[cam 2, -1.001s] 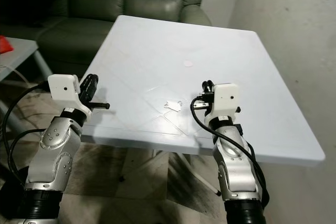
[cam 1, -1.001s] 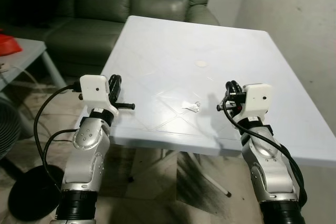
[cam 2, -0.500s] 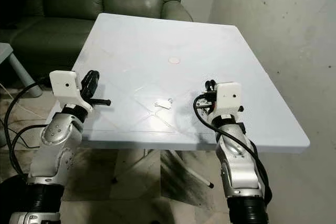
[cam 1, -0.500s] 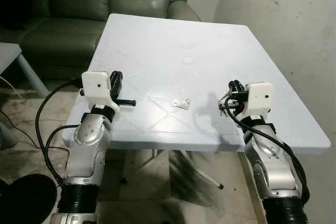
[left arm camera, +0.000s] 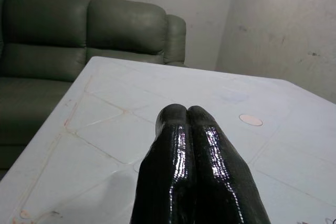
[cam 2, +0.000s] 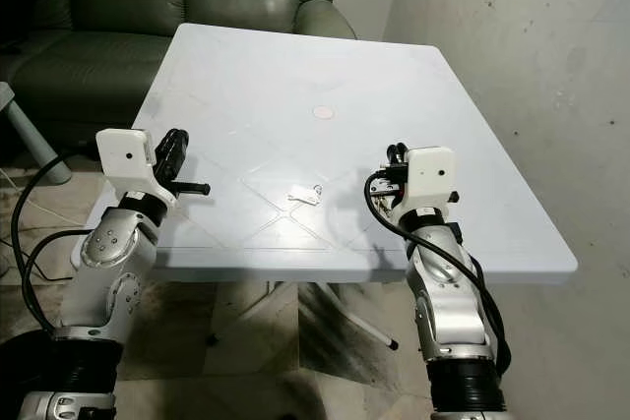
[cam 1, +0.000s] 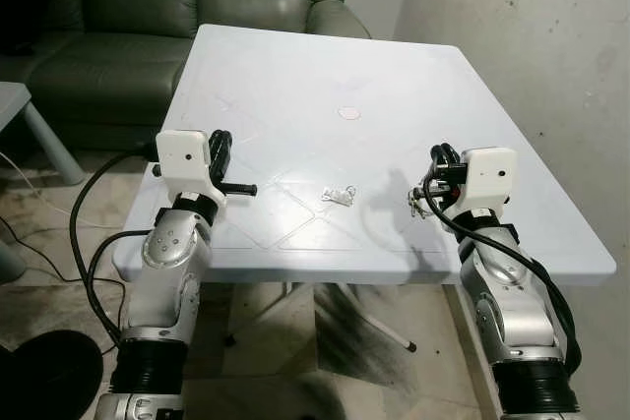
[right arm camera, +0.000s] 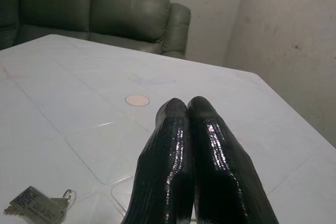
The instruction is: Hang keys on a hook
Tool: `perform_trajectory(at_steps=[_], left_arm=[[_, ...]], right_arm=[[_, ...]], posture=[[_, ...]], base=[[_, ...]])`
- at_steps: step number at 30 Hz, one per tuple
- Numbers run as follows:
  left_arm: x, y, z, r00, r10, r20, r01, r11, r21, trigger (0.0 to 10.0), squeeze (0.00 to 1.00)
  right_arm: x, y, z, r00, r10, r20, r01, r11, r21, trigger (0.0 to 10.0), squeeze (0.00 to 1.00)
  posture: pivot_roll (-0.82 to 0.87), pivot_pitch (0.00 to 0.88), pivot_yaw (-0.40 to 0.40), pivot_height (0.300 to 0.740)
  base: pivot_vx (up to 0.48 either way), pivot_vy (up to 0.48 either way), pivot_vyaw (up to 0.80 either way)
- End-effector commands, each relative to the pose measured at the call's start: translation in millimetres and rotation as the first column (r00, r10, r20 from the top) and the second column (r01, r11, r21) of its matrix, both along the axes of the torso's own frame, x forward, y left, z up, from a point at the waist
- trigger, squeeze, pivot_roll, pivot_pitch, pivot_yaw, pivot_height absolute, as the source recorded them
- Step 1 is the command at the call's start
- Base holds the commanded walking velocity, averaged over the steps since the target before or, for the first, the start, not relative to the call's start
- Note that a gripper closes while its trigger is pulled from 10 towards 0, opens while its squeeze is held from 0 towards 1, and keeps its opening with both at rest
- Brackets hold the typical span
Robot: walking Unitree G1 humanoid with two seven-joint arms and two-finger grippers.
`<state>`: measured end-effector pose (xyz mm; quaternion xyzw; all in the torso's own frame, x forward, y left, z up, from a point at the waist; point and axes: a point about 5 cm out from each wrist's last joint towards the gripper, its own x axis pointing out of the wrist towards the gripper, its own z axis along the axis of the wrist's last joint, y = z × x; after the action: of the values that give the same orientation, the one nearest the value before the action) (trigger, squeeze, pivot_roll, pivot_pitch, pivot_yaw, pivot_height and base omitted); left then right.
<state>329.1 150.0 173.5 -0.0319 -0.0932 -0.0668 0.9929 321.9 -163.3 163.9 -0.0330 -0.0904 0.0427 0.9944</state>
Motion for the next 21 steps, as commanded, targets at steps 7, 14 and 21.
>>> perform_trajectory(at_steps=[7,14,21], left_arm=[[-2.0,-2.2,-1.7,1.0,-0.018,-0.018,0.018,1.0,-0.006,10.0,0.0],[-3.1,-2.0,-2.3,1.0,-0.013,-0.019,0.012,1.0,-0.01,10.0,0.0],[-4.0,-1.8,-3.2,1.0,0.0,-0.026,0.0,1.0,-0.005,10.0,0.0]], right_arm=[[-2.4,-5.1,0.0,1.0,-0.024,0.006,0.024,1.0,0.001,10.0,0.0],[-2.9,-4.3,-0.4,1.0,-0.025,0.002,0.025,1.0,0.002,10.0,0.0],[-2.9,-5.6,-0.9,1.0,-0.028,-0.002,0.028,1.0,-0.001,10.0,0.0]], posture=[[0.01,0.027,-0.059,0.74],[0.01,0.037,-0.059,0.74],[0.01,0.04,-0.062,0.74]], base=[[0.0,0.0,-0.77],[0.0,0.204,-0.77],[0.0,0.0,-0.77]])
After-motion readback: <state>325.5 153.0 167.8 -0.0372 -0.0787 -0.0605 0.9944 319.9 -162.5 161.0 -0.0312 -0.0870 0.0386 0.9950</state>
